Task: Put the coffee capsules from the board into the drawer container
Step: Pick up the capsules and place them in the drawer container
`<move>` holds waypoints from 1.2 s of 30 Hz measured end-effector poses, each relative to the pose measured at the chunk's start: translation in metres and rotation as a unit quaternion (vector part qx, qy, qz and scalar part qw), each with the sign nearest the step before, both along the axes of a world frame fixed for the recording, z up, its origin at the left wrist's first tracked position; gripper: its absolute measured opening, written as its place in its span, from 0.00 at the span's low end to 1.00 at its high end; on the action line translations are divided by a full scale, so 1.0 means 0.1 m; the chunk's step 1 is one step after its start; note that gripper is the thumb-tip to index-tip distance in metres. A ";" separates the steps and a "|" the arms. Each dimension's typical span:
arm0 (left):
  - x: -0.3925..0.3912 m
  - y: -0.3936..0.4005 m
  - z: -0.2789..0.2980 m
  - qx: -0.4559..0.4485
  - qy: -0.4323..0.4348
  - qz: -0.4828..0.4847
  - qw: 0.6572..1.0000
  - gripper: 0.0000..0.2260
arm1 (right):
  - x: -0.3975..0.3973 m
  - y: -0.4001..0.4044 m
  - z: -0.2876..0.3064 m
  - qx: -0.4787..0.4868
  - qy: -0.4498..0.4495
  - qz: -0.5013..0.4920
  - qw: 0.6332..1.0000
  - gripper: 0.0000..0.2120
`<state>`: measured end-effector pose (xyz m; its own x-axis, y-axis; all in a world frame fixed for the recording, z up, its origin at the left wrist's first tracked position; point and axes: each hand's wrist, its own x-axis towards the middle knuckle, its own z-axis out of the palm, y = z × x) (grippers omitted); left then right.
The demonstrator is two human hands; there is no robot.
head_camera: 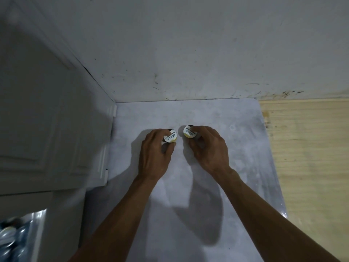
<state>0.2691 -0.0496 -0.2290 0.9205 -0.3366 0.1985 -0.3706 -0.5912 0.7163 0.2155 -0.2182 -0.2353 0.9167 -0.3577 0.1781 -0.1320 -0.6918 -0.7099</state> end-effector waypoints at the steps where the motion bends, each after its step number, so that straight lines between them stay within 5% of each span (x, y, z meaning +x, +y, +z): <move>1: 0.00 -0.01 0.00 0.003 0.001 -0.002 1.000 0.12 | 0.00 0.00 -0.02 -0.002 -0.006 0.000 1.000 0.11; 13: -0.02 -0.04 0.04 -0.024 0.001 0.008 1.000 0.10 | 0.05 0.03 0.00 -0.031 0.020 -0.014 0.999 0.09; 22: -0.43 0.20 0.55 -0.054 0.015 0.030 0.998 0.10 | -0.30 0.18 0.44 0.037 0.015 -0.025 0.999 0.09; 36: -1.45 2.01 1.90 -0.076 0.005 -0.028 0.997 0.09 | -1.26 1.85 1.77 0.136 -0.066 0.042 0.988 0.08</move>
<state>0.1237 0.1510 -0.0394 0.9032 -0.3543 0.2424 -0.3929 -0.4548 0.7993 0.0897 -0.0327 -0.0582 0.9203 -0.3322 0.2063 0.0242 -0.4781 -0.8780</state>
